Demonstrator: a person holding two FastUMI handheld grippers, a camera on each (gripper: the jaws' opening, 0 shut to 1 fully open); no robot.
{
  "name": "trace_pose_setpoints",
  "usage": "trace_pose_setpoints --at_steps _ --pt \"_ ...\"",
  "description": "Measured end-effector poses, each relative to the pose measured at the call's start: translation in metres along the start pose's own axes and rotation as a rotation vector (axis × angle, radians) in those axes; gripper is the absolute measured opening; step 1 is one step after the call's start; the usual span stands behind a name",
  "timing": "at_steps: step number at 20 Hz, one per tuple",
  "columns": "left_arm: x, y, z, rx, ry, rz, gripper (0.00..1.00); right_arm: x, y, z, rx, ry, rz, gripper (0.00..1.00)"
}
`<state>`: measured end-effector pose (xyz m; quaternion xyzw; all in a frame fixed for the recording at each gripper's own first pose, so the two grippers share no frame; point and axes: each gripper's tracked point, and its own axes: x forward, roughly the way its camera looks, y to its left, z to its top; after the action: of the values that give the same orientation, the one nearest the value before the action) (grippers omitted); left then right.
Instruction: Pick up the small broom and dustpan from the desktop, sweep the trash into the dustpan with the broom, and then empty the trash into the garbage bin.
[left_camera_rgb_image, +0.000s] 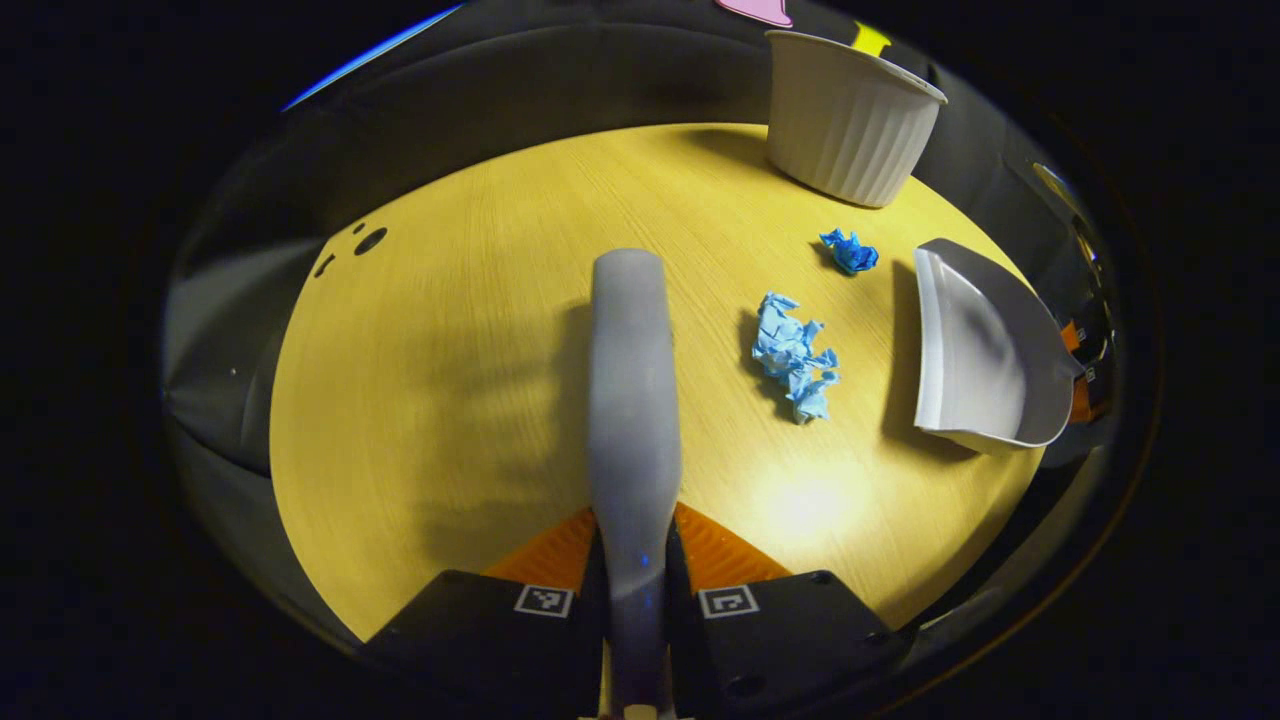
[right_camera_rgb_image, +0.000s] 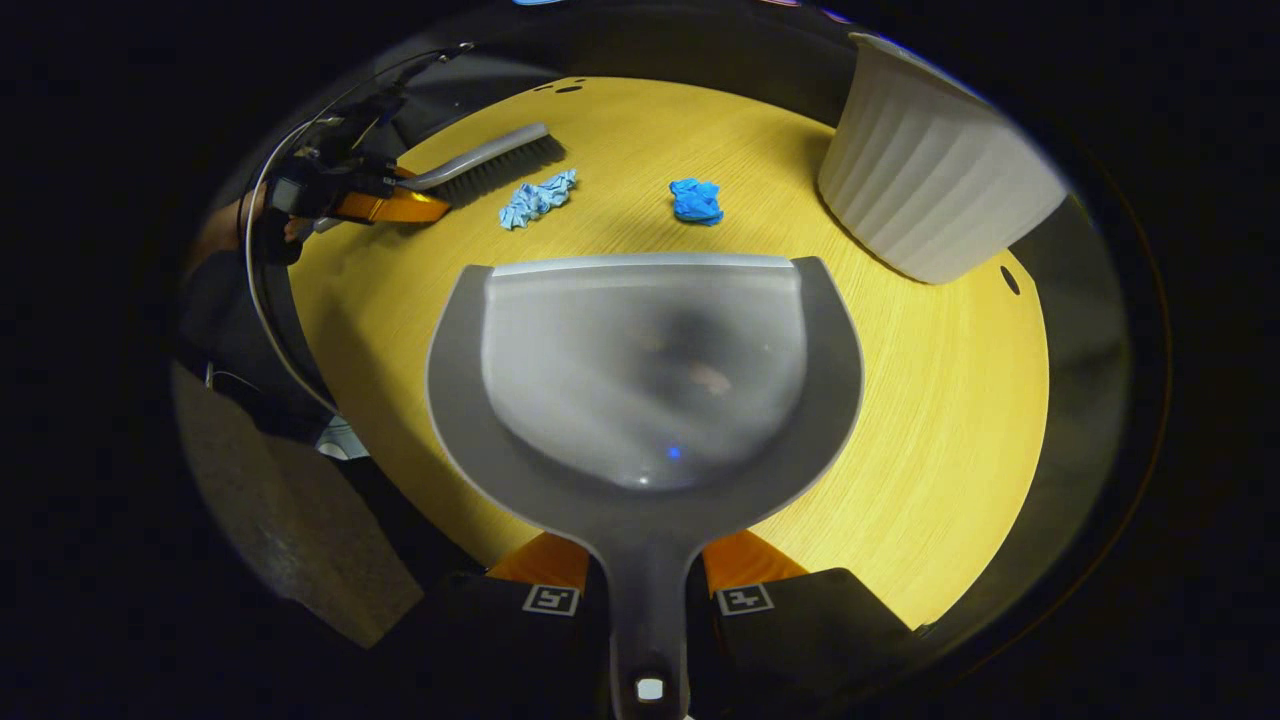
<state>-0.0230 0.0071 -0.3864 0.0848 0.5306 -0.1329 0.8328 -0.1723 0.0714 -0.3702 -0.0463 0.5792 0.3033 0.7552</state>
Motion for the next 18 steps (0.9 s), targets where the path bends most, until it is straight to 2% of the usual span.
trace_pose_setpoints --at_steps 5,6,8,10,14,18 --pt "0.004 -0.004 0.017 0.024 0.0 0.014 0.29 0.0 -0.009 0.005 -0.072 0.059 -0.007 0.35" --pt "0.006 -0.005 0.02 0.028 0.001 0.012 0.25 0.001 -0.012 0.006 -0.085 0.067 -0.011 0.35" --pt "0.011 -0.011 0.027 0.032 -0.002 0.0 0.28 0.004 -0.017 0.007 -0.103 0.081 -0.014 0.35" --pt "0.013 -0.021 0.035 0.045 -0.003 -0.023 0.31 0.006 -0.02 0.008 -0.119 0.087 -0.008 0.35" --pt "0.02 -0.051 0.055 0.1 -0.011 -0.079 0.31 0.011 -0.021 0.012 -0.149 0.077 0.005 0.35" --pt "0.023 -0.095 0.076 0.127 -0.027 -0.173 0.28 0.016 -0.022 0.017 -0.159 0.059 0.017 0.35"
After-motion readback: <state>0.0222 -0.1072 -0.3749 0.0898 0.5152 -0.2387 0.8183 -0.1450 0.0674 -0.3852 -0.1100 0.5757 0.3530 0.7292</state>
